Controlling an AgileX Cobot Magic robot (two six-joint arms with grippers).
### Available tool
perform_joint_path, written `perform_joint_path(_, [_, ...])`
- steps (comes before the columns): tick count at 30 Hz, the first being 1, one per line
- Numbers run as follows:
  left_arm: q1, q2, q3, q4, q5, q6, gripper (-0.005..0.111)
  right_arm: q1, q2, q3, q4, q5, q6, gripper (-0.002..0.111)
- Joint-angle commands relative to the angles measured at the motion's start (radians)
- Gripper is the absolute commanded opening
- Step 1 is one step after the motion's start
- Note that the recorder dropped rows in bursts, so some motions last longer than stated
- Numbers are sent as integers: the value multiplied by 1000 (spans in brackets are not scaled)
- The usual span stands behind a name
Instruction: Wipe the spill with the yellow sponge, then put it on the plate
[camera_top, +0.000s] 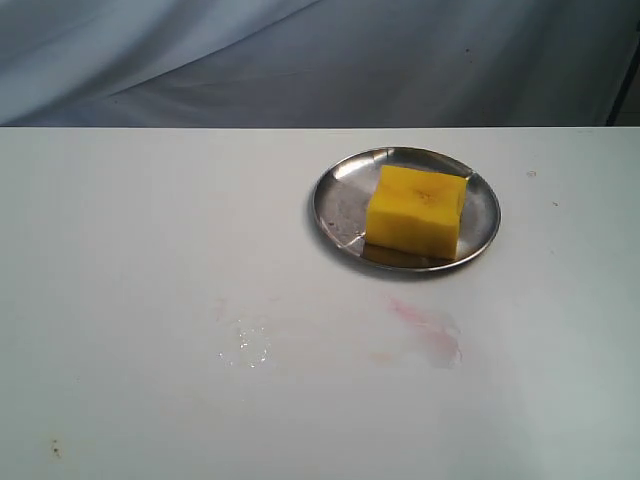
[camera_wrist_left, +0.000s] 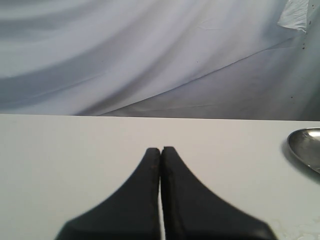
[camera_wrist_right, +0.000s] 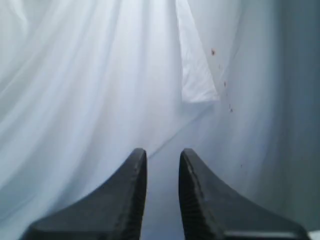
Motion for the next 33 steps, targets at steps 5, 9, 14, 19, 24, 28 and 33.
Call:
perform_joint_path(5, [-1,-2,4,1,-4,-1,1,-13,-330,77,-19,46,-140,1])
perform_joint_path(9, [-1,-2,4,1,-4,-1,1,-12,-469,101,-22,88,-140,0])
perform_joint_path(14, [-1,-2,4,1,-4,-1,1,-12,-633,126,-55,152,-166,0])
perform_joint_path(19, [-1,-2,4,1,-4,-3,1,-12,-772,144,-55,226,-208,0])
perform_joint_path(24, [-1,-2,4,1,-4,-3,1,-12,-891,146,-63,351,-208,0])
perform_joint_path(28, [-1,-2,4,1,-4,-1,1,-10,-954,146,-63,400,-208,0])
perform_joint_path(33, [-1,-2,4,1,-4,-1,1,-10,-988,146,-90,490,-208,0])
